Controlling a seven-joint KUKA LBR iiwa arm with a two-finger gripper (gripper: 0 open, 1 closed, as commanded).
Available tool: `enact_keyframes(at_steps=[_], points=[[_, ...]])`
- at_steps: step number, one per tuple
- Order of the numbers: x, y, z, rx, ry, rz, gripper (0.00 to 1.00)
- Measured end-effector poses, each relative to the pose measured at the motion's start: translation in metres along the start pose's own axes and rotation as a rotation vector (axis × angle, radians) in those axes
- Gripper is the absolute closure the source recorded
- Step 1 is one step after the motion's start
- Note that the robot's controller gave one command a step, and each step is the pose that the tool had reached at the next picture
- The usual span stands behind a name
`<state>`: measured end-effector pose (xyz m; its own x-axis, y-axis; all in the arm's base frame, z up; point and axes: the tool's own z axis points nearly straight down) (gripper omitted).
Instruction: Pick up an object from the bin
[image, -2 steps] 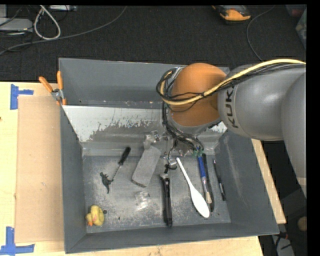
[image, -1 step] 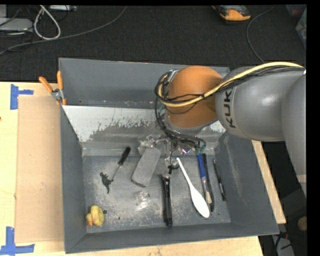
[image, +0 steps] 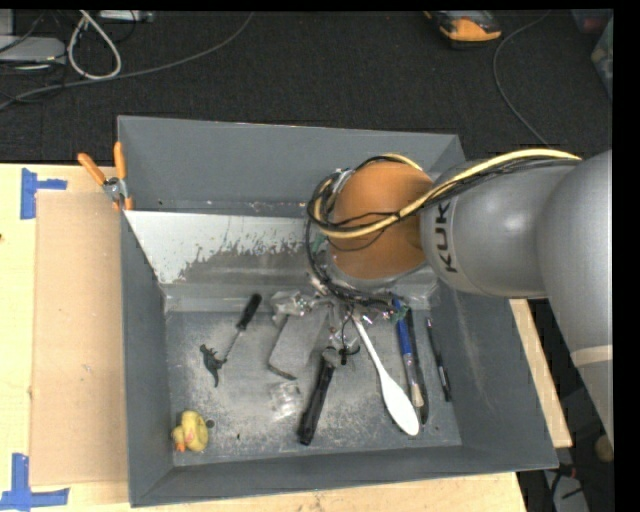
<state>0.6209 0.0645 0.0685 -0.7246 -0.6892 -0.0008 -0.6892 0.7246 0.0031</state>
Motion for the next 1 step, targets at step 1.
enact_keyframes(at_steps=[1], points=[[-0.0027, 0.0003, -0.0036, 0.002, -0.005, -0.162, 1.0]])
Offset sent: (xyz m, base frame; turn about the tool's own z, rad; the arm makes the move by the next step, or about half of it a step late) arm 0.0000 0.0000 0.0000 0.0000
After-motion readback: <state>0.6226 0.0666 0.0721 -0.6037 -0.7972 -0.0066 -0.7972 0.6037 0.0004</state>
